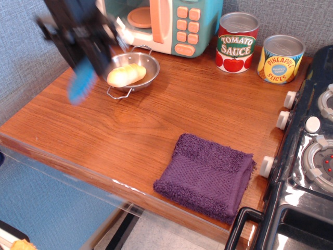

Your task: Place the blue spoon on top of the purple towel

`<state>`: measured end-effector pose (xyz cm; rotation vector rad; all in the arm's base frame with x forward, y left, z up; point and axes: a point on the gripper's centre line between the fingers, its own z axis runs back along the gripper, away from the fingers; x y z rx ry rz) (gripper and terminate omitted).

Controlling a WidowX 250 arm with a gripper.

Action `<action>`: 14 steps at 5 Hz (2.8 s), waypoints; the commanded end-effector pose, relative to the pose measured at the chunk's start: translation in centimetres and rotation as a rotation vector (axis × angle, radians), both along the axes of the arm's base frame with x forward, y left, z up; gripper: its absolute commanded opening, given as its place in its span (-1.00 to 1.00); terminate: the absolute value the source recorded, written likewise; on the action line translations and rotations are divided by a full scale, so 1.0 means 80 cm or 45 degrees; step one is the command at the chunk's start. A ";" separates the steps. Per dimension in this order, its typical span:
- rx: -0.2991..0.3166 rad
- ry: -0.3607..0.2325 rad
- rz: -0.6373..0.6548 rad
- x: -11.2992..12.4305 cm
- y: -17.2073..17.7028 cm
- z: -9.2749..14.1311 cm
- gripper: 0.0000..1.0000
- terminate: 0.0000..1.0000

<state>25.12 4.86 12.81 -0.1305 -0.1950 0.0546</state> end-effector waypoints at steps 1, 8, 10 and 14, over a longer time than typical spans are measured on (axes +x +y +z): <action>0.059 0.142 0.099 -0.005 -0.113 -0.044 -1.00 -1.00; 0.137 0.009 0.121 0.004 -0.004 0.006 1.00 -1.00; 0.133 0.150 -0.045 0.040 0.032 -0.024 1.00 -1.00; 0.212 0.153 -0.053 0.041 0.044 -0.038 1.00 1.00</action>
